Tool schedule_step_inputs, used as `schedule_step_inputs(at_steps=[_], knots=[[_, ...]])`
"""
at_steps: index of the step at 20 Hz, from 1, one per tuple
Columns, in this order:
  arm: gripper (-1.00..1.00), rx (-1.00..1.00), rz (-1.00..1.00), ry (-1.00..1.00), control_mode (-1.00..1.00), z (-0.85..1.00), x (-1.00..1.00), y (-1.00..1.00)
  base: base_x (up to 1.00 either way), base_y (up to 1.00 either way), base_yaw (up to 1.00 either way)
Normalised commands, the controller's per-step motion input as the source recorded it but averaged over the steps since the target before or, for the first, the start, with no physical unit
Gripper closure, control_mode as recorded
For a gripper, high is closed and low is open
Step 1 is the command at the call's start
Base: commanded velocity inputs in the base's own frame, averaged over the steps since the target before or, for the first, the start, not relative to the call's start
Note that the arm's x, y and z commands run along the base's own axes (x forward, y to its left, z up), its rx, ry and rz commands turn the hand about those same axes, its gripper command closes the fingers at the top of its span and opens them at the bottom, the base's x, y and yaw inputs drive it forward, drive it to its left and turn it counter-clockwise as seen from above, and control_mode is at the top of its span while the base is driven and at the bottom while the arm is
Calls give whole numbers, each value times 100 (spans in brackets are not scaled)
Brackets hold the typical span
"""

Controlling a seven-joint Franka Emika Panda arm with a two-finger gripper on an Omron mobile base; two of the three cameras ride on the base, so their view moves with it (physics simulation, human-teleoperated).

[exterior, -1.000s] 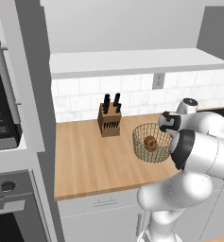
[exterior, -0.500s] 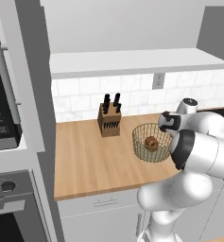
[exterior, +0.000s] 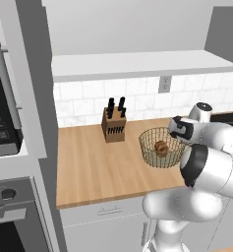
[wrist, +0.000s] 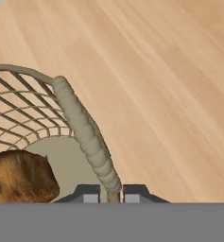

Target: Open the cabinet, pick up the bread from the cabinet and place it in the basket. Then move the basket to the dining counter.

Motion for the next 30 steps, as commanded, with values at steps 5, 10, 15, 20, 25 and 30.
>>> schedule_step_inputs(at_steps=[5, 10, 15, 20, 25, 30], knots=[[100, 0, 0, -2, -100, 25, -27, 0, 0, 0, 0], [100, 0, 0, -1, -100, 39, -9, 0, 0, 0, 0], [100, 3, 0, 0, -100, 51, 0, 0, 0, 0, 0], [100, 5, 0, 0, -100, 46, -5, 0, 0, 0, 0], [100, 2, 0, 0, -100, 21, -18, 14, 0, 0, 0], [100, 0, 0, 3, -100, 28, -4, 38, 0, 0, 0]])
